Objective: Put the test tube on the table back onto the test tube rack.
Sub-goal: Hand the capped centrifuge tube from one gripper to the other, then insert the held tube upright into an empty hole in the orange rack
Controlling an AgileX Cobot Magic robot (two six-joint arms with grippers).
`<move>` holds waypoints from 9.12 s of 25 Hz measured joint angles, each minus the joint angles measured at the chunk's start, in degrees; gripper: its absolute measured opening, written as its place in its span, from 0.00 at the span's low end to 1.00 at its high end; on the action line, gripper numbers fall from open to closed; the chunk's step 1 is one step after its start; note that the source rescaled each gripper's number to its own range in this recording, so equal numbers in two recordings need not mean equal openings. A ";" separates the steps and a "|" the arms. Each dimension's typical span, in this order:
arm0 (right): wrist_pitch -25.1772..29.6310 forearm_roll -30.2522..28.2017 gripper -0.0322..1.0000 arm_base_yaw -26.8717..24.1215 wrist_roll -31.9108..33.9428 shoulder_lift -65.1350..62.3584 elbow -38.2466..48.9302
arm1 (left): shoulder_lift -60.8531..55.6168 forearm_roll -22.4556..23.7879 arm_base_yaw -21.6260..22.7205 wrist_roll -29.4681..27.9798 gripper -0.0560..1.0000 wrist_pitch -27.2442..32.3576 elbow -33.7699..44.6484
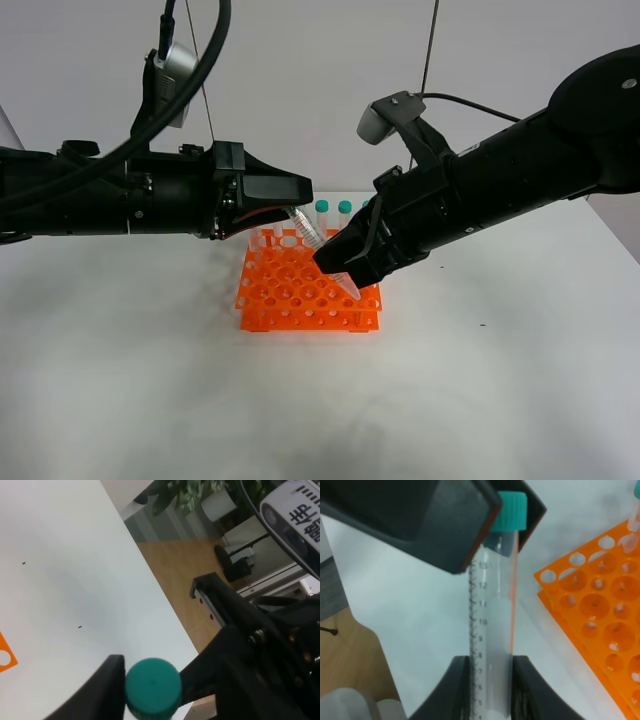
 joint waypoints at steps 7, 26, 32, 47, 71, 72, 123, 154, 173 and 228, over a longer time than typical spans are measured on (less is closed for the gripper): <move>0.58 0.29 0.07 0.00 0.00 0.00 0.00 | 0.00 0.00 0.00 0.00 0.39 0.00 0.00; -0.01 1.16 0.10 0.00 0.00 0.00 0.00 | 0.00 0.00 0.00 0.02 0.06 -0.41 0.00; -1.68 1.16 0.90 0.00 0.00 0.00 0.00 | 0.00 0.00 0.00 0.02 0.06 -0.03 0.00; 13.26 -18.72 1.00 0.00 22.19 -1.90 -12.25 | 0.00 0.00 0.00 0.02 0.06 -0.03 0.00; 18.75 -47.42 1.00 -28.15 46.98 6.45 -17.08 | 0.00 0.00 0.00 0.02 0.06 -0.03 0.00; 19.32 -47.28 1.00 -28.68 46.98 6.45 -17.08 | 0.00 0.00 0.00 0.02 0.06 -0.03 0.00; 17.53 -47.30 1.00 -28.65 47.20 -67.13 29.11 | 0.00 0.00 0.00 0.02 0.06 -0.03 0.00; 17.53 -46.87 1.00 -28.17 47.62 -84.05 29.23 | -0.95 0.05 0.00 -0.75 0.06 -0.03 0.00; 17.53 -46.65 1.00 -28.17 47.62 -84.05 29.23 | -18.07 10.54 0.00 7.51 0.06 -17.76 -1.03; 17.53 -46.55 1.00 -28.17 47.62 -84.15 29.23 | 21.57 104.35 -6.48 -70.48 0.06 -59.17 -12.59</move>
